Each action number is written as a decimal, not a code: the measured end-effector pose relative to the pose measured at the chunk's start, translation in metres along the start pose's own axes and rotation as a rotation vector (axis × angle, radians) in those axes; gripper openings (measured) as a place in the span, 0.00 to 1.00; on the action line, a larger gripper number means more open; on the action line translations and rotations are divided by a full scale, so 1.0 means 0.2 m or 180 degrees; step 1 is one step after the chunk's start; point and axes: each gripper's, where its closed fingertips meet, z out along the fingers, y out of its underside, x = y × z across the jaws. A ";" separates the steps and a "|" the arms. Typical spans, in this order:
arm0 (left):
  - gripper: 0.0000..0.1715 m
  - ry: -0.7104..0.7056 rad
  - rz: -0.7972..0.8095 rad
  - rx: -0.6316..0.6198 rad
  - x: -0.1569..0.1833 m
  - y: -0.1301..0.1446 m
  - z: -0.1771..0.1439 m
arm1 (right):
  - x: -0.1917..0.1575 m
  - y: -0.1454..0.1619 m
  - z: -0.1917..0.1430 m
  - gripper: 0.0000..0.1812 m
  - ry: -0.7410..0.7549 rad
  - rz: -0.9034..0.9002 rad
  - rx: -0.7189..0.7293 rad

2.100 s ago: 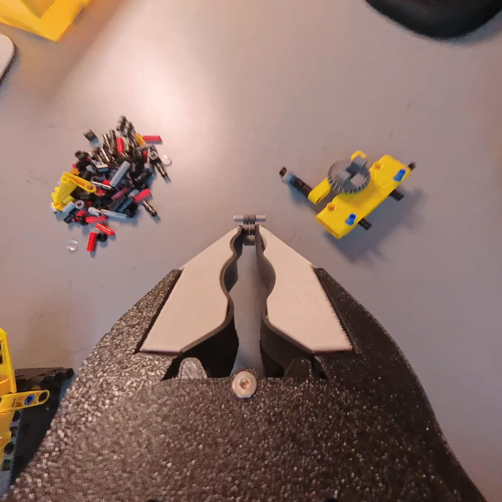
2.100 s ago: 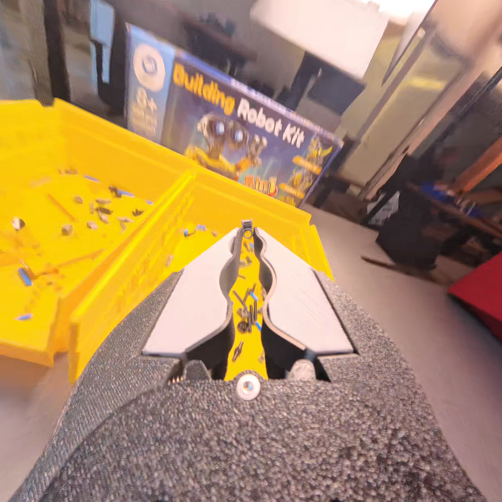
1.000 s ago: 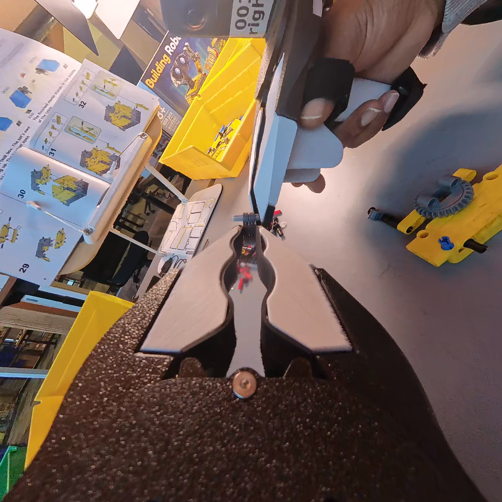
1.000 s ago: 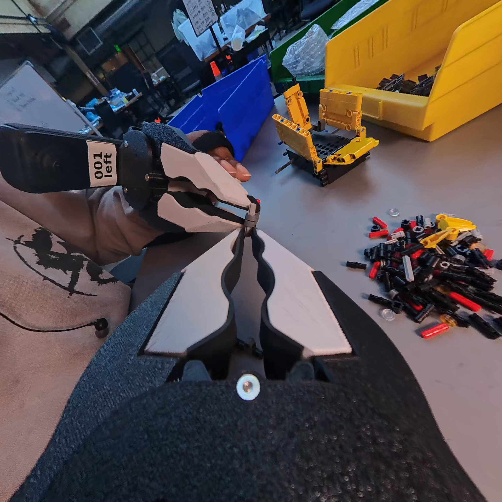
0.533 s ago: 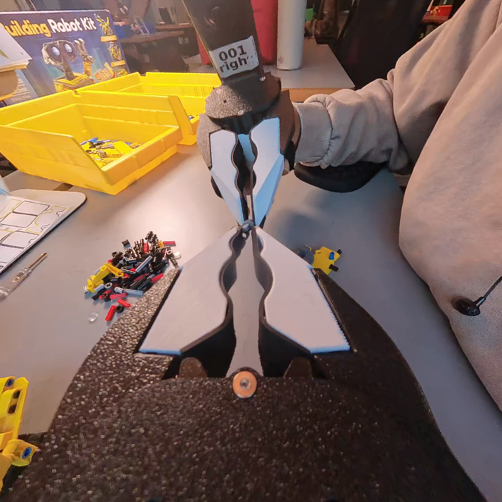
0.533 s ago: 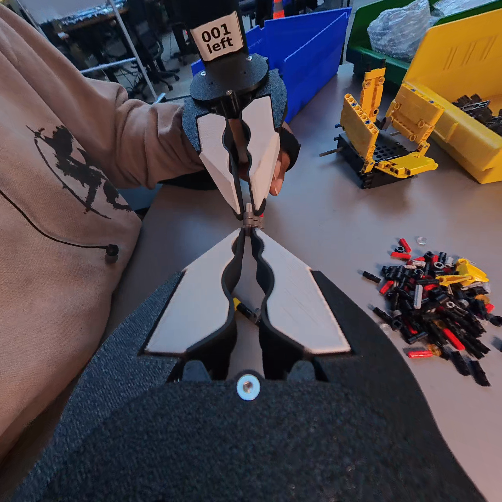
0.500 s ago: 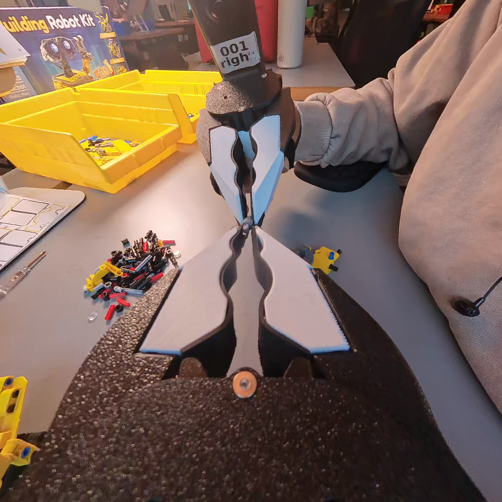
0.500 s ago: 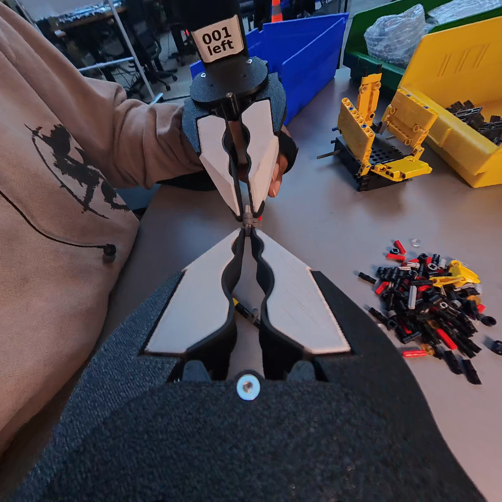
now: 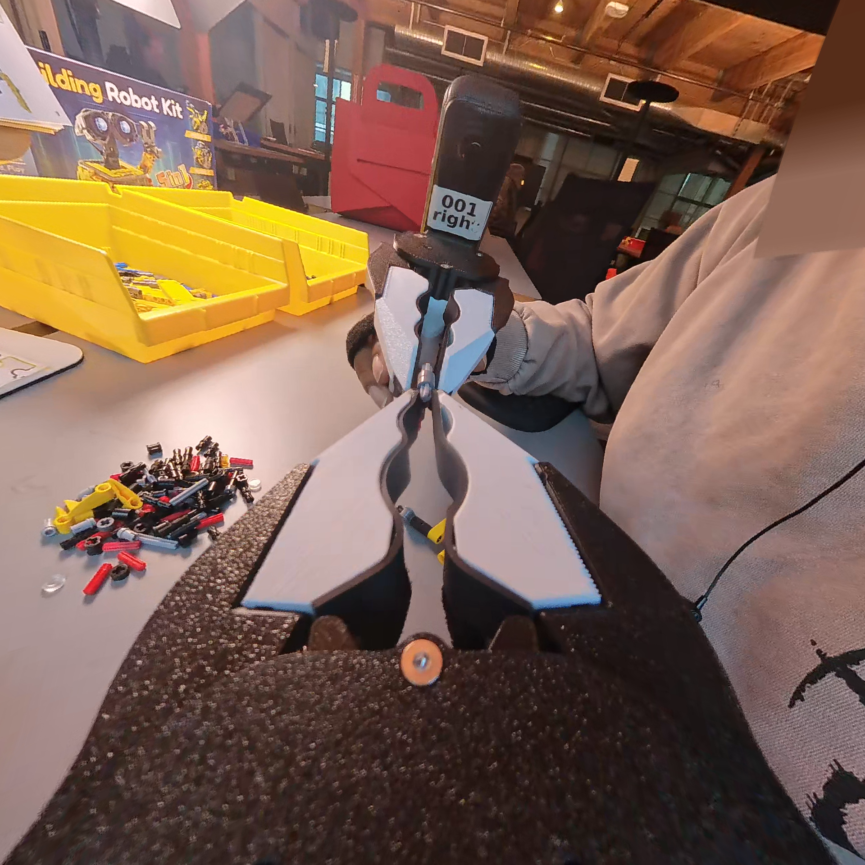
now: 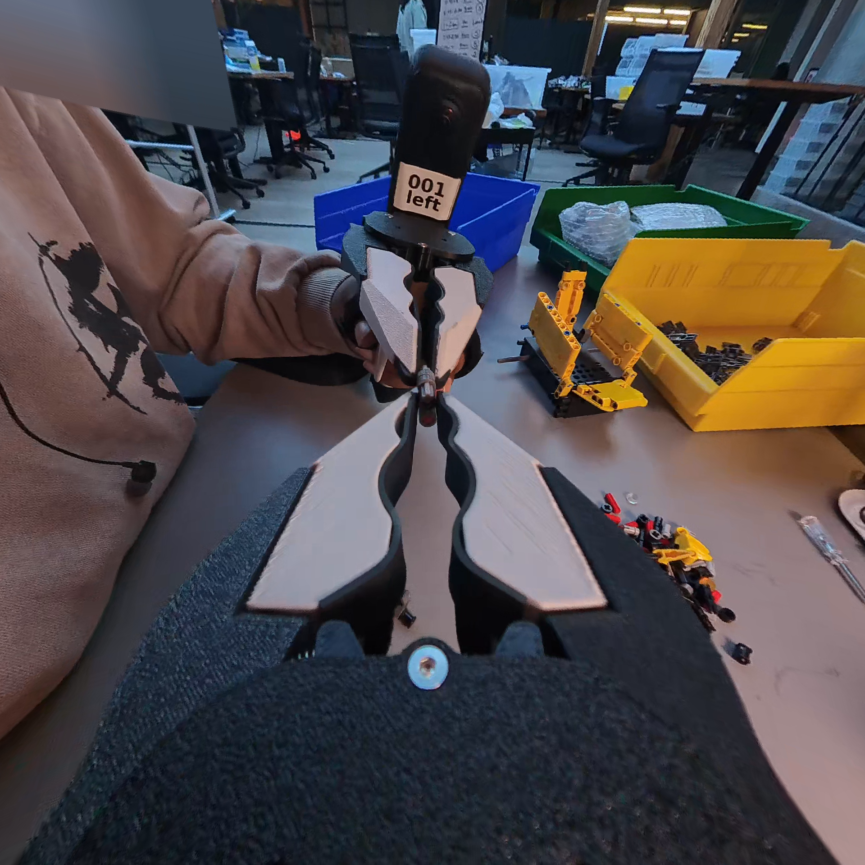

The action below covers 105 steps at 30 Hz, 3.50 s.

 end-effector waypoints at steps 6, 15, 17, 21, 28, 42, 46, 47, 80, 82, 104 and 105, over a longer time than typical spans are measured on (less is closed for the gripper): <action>0.07 -0.0080 0.0220 -0.0033 0.02 0.01 0.01 | -0.02 0.00 0.00 0.04 -0.0088 0.0037 0.0002; 0.04 -0.0179 0.0559 -0.0270 0.03 0.05 0.02 | -0.05 0.06 0.03 0.03 -0.0178 0.0090 -0.0124; 0.03 -0.0154 0.0568 -0.0360 0.03 0.07 0.02 | -0.06 0.08 0.04 0.04 -0.0189 0.0040 -0.0185; 0.03 -0.0174 0.0637 -0.0549 0.03 0.08 0.00 | -0.07 0.07 0.05 0.03 -0.0218 0.0060 -0.0151; 0.00 -0.0459 0.0436 -0.0464 -0.09 0.05 -0.16 | 0.15 -0.07 -0.18 0.03 0.0075 0.0352 0.0402; 0.03 -0.0154 -0.0024 -0.0046 0.00 -0.01 -0.03 | -0.01 -0.02 0.01 0.03 -0.0429 0.0884 0.0548; 0.03 -0.0396 0.0249 -0.0505 -0.06 0.11 -0.04 | 0.01 0.10 0.04 0.03 -0.0217 0.0592 -0.0166; 0.06 -0.0483 0.0377 -0.0631 -0.08 0.15 -0.03 | 0.02 0.17 0.04 0.04 -0.0130 0.0460 -0.0490; 0.03 -0.0482 0.0492 -0.2166 -0.15 0.59 0.06 | -0.02 0.58 0.02 0.03 -0.0165 -0.0013 -0.1910; 0.03 -0.0502 0.0554 -0.2168 -0.15 0.59 0.06 | -0.02 0.58 0.02 0.04 -0.0171 0.0055 -0.1894; 0.04 -0.0390 0.0275 -0.2720 -0.15 0.65 0.07 | -0.03 0.63 0.05 0.03 -0.0216 0.0260 -0.2107; 0.03 -0.0384 0.0275 -0.2727 -0.15 0.65 0.08 | -0.04 0.64 0.04 0.03 -0.0218 0.0253 -0.2137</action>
